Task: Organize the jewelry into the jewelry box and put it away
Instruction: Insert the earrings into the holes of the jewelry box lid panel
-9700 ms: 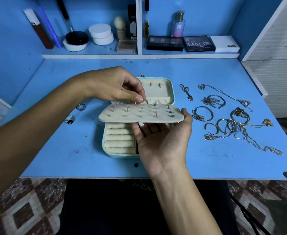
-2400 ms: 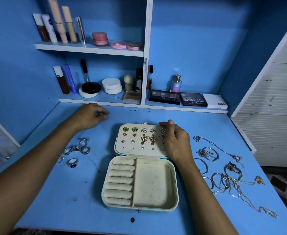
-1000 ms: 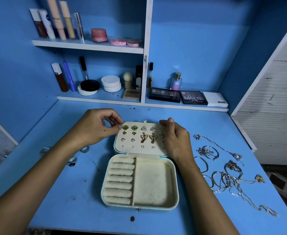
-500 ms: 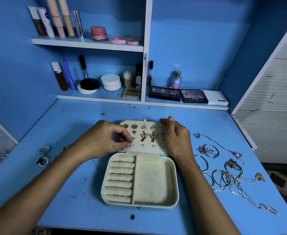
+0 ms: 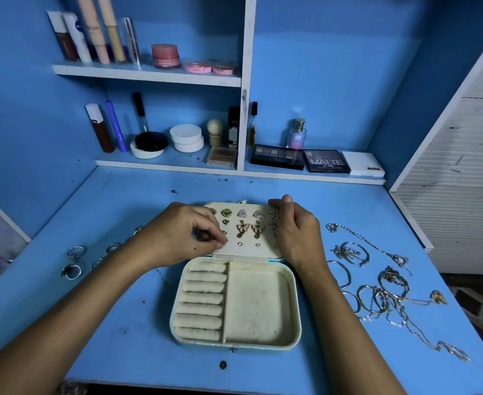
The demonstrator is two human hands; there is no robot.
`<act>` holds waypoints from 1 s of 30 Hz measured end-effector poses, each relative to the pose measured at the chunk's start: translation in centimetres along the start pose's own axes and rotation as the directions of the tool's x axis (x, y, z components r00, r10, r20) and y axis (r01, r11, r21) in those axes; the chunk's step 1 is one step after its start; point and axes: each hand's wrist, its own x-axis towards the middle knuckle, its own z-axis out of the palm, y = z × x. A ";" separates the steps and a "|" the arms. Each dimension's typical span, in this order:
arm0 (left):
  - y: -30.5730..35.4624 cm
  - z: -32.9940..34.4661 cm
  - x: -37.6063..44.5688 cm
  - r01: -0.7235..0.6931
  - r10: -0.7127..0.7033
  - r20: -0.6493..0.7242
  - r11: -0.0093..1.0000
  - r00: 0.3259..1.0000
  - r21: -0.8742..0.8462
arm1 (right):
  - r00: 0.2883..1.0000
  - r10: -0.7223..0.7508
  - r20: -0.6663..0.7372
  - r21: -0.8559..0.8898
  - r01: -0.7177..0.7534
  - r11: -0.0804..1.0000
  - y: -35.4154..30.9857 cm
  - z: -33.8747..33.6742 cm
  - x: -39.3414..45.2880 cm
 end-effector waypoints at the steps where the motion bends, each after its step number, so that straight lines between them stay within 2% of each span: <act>1: -0.1 0.0 0.0 -0.006 0.006 -0.006 1.000 1.000 0.007 | 1.000 0.003 -0.001 0.003 -0.003 1.000 0.0 0.0 0.0; 4: -0.3 -0.1 0.0 0.002 -0.001 -0.059 1.000 0.998 0.009 | 1.000 0.004 -0.003 0.013 -0.004 1.000 0.0 0.0 0.0; 7: -0.9 0.1 0.1 0.010 -0.010 -0.216 1.000 0.976 -0.003 | 1.000 -0.010 -0.005 0.005 0.010 1.000 -0.1 0.0 0.0; 9: -1.3 0.4 0.2 0.077 -0.080 -0.297 0.997 0.951 -0.023 | 1.000 -0.017 -0.009 0.001 0.017 1.000 -0.1 0.0 -0.1; 12: -1.7 1.3 0.0 0.268 -0.292 -0.240 0.955 0.926 -0.128 | 0.999 -0.033 -0.029 0.007 0.033 0.999 -0.2 0.0 -0.2; 14: -1.9 1.8 -0.2 0.333 -0.366 -0.173 0.923 0.914 -0.192 | 0.997 -0.058 -0.045 0.005 0.058 0.998 -0.3 -0.1 -0.3; 21: -2.9 2.3 -0.6 0.359 -0.385 -0.038 0.887 0.922 -0.290 | 0.995 -0.072 -0.062 0.004 0.072 0.997 -0.2 -0.2 -0.4; 30: -3.1 2.9 -0.6 0.379 -0.407 -0.045 0.882 0.912 -0.279 | 0.997 -0.044 -0.056 -0.005 0.044 0.999 -0.1 -0.3 -0.2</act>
